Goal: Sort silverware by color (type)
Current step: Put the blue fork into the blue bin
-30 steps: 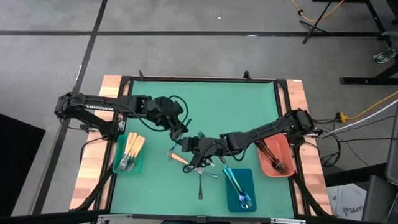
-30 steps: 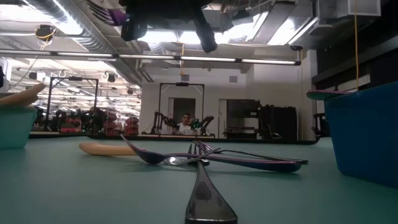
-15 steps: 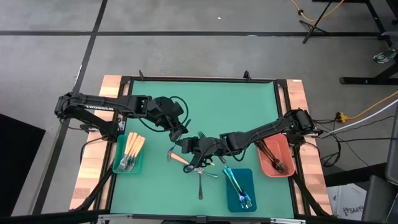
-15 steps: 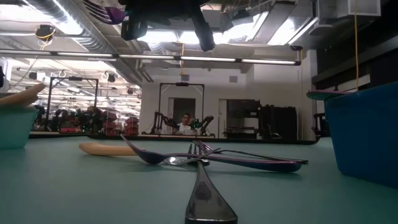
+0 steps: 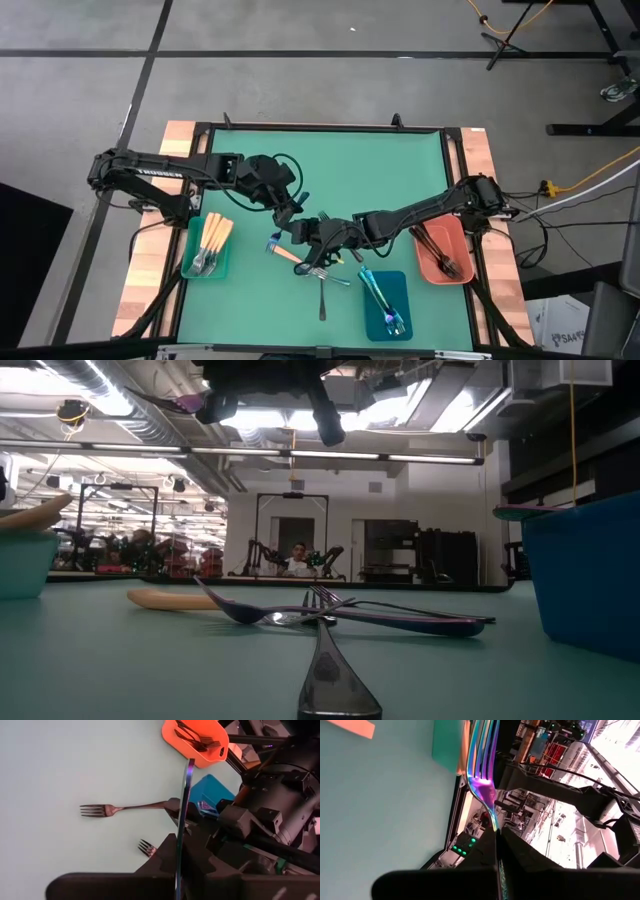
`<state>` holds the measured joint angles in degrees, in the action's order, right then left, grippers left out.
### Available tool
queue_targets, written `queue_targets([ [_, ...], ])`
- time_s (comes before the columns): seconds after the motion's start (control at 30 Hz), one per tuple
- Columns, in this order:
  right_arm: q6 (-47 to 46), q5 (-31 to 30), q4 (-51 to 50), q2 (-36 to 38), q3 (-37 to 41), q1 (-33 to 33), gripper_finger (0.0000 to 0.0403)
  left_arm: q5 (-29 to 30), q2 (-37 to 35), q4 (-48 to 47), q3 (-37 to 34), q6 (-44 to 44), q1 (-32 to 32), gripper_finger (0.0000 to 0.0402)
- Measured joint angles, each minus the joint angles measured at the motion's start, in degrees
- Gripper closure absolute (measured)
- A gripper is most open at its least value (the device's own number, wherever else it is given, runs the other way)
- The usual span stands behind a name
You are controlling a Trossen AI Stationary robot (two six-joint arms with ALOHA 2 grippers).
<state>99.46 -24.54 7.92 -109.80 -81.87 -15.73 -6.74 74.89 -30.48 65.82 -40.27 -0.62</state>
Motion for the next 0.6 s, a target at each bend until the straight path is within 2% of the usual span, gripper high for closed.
queue_targets([
  [0.3, -0.2, -0.3, 0.0, 0.0, 0.0, 0.0, 0.0395, 0.1, 0.0, -0.1, 0.0, 0.0, 0.0, 0.04],
  [0.6, -5.3, -1.7, -0.5, 0.0, 0.0, -0.5, 0.0318, 1.8, 0.0, -0.6, 0.0, 0.3, 0.0, 0.0401],
])
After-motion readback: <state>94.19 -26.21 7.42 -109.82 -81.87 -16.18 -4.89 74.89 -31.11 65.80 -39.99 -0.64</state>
